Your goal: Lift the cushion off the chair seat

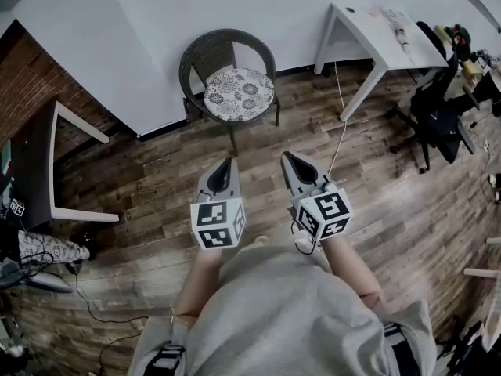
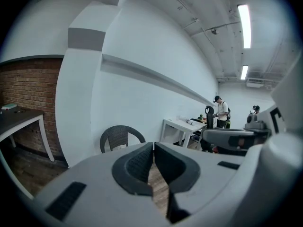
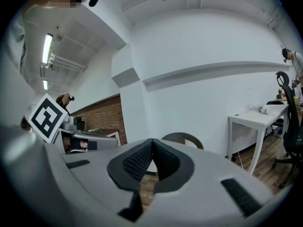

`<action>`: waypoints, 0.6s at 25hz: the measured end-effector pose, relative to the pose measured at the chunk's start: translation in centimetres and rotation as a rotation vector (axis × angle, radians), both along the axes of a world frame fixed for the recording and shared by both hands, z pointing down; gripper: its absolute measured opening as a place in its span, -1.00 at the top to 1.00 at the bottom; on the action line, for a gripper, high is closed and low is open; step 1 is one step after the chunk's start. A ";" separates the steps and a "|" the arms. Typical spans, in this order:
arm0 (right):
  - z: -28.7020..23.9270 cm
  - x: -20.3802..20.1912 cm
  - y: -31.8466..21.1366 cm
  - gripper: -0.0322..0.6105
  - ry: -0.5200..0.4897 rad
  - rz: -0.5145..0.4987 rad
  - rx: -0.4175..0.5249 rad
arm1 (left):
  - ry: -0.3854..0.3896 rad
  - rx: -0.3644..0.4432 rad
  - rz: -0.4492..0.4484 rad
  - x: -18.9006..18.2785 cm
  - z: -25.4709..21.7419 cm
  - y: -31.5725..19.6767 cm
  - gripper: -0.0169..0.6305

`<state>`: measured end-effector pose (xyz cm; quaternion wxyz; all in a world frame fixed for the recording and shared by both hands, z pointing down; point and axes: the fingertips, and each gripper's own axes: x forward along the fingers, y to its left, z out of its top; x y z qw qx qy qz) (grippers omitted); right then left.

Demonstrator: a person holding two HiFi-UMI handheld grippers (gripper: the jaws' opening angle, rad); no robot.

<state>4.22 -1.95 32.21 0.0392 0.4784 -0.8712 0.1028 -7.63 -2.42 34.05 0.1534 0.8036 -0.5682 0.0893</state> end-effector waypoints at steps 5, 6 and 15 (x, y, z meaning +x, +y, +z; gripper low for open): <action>1.2 -0.5 -2.5 0.89 0.013 -0.017 -0.012 | 0.001 -0.022 -0.027 -0.6 1.2 -1.6 0.91; 1.6 -0.6 -3.2 0.89 0.010 -0.021 -0.019 | 0.001 -0.029 -0.034 -0.8 1.6 -2.0 0.91; 4.7 -0.9 -12.7 0.89 0.033 -0.080 -0.044 | 0.018 -0.065 -0.120 -2.2 4.0 -10.0 0.91</action>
